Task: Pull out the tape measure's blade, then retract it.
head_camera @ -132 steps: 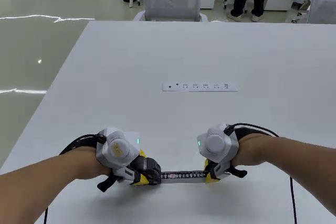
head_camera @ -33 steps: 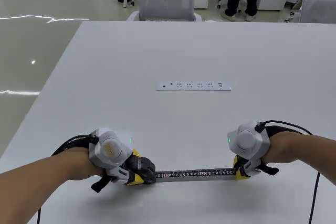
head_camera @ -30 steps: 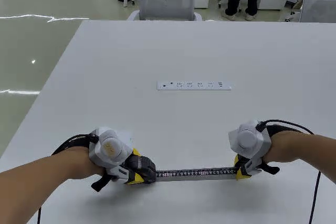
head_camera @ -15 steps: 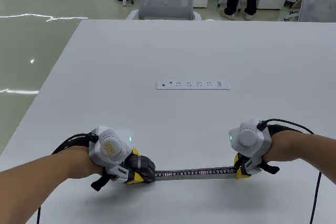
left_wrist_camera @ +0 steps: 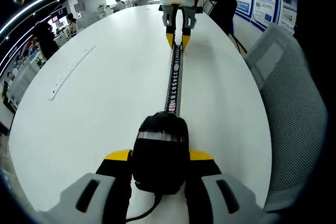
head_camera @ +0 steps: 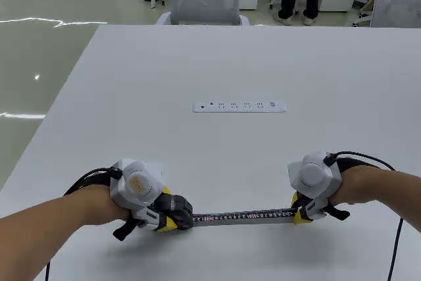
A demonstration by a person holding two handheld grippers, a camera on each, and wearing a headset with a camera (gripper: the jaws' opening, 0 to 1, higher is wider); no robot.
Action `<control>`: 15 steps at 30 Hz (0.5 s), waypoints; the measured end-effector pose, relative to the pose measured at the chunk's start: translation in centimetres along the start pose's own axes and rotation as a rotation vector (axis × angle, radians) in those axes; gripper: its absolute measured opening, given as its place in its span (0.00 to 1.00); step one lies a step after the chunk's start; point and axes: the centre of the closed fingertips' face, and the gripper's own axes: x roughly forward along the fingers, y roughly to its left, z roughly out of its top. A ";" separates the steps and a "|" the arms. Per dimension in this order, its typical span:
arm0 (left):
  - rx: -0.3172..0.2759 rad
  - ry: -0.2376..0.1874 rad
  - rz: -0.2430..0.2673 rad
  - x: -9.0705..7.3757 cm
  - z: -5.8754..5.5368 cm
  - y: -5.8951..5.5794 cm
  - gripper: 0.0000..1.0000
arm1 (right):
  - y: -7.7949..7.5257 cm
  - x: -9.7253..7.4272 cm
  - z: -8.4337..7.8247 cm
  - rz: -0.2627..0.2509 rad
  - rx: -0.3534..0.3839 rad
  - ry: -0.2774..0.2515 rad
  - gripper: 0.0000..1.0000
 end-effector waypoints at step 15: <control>-0.227 -0.099 0.144 -3.2 -0.4 3.0 0.72 | -1.2 -1.9 -0.3 -0.064 0.154 -0.070 0.31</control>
